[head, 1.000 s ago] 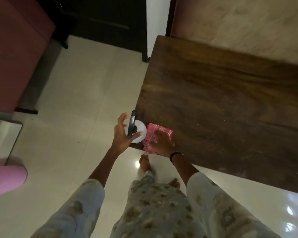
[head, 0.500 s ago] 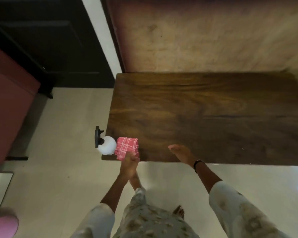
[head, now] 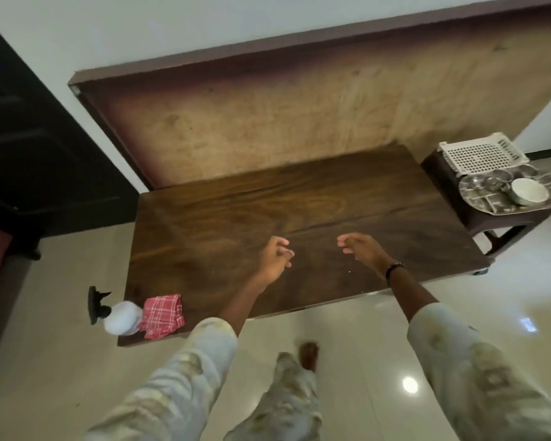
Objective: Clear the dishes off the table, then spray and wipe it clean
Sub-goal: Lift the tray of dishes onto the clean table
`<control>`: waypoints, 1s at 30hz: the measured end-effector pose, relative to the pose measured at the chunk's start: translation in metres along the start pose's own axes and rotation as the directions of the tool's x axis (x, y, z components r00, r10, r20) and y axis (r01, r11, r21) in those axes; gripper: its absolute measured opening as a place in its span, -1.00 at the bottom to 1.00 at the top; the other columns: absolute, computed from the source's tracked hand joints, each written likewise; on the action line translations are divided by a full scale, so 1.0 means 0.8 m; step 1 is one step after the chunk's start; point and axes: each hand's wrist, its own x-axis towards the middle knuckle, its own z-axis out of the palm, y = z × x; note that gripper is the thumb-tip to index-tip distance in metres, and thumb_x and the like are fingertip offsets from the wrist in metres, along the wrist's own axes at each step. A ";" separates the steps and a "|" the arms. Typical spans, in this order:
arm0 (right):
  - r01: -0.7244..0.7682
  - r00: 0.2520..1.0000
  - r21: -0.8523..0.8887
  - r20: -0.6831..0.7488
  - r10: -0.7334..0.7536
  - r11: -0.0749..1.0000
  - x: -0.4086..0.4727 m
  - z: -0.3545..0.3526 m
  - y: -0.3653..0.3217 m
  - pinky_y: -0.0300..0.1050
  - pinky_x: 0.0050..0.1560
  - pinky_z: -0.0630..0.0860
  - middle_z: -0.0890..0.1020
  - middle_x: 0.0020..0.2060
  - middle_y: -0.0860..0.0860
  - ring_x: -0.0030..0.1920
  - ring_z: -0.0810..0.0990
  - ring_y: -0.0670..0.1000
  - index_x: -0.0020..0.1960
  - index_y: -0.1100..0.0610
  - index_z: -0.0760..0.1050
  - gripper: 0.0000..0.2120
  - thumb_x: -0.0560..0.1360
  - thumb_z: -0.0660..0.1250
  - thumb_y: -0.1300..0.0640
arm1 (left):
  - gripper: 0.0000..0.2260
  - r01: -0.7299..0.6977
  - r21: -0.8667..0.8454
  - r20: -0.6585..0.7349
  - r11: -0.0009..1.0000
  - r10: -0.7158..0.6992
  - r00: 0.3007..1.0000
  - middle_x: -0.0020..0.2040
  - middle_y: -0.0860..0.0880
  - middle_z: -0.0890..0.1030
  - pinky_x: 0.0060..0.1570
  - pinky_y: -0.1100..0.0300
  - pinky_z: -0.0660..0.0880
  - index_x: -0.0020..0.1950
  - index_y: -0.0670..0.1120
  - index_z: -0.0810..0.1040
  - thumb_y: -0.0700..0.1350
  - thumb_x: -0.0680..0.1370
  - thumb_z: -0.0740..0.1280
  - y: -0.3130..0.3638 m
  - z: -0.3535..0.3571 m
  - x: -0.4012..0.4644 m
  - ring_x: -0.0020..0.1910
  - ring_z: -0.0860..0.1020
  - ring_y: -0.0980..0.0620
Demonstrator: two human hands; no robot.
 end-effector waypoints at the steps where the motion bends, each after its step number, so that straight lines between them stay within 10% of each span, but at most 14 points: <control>1: 0.006 1.000 0.005 -0.007 -0.006 1.000 0.006 -0.016 0.002 -0.29 -0.17 0.40 0.60 0.11 0.05 0.09 0.58 0.04 0.22 0.17 0.51 -0.71 0.62 0.12 0.12 | -0.84 -0.006 0.013 0.011 1.000 0.006 1.000 -0.26 -0.02 0.51 -0.54 0.48 0.34 0.03 -0.12 0.37 -0.32 0.52 0.27 0.006 0.012 0.006 -0.60 0.46 0.27; 26: -0.188 0.971 0.063 -0.139 0.195 0.980 0.218 -0.484 0.145 -0.28 -0.33 0.39 0.58 -0.04 0.15 -0.11 0.57 0.07 0.08 0.24 0.54 -0.77 0.61 0.14 0.17 | -0.89 0.178 -0.044 0.161 0.983 -0.169 0.972 -0.21 0.01 0.60 -0.23 0.28 0.45 0.03 -0.14 0.49 -0.22 0.58 0.18 0.223 0.423 0.202 -0.29 0.53 0.10; 30: -0.189 0.960 -0.076 -0.223 0.168 0.979 0.266 -0.580 0.193 -0.02 -0.03 0.50 0.62 -0.09 0.30 -0.07 0.59 0.25 -0.12 0.35 0.55 -0.74 0.55 0.17 0.20 | -0.87 0.271 -0.056 0.139 0.961 -0.261 0.955 -0.22 -0.01 0.60 -0.20 0.28 0.48 0.03 -0.16 0.50 -0.21 0.60 0.17 0.242 0.506 0.244 -0.28 0.54 0.10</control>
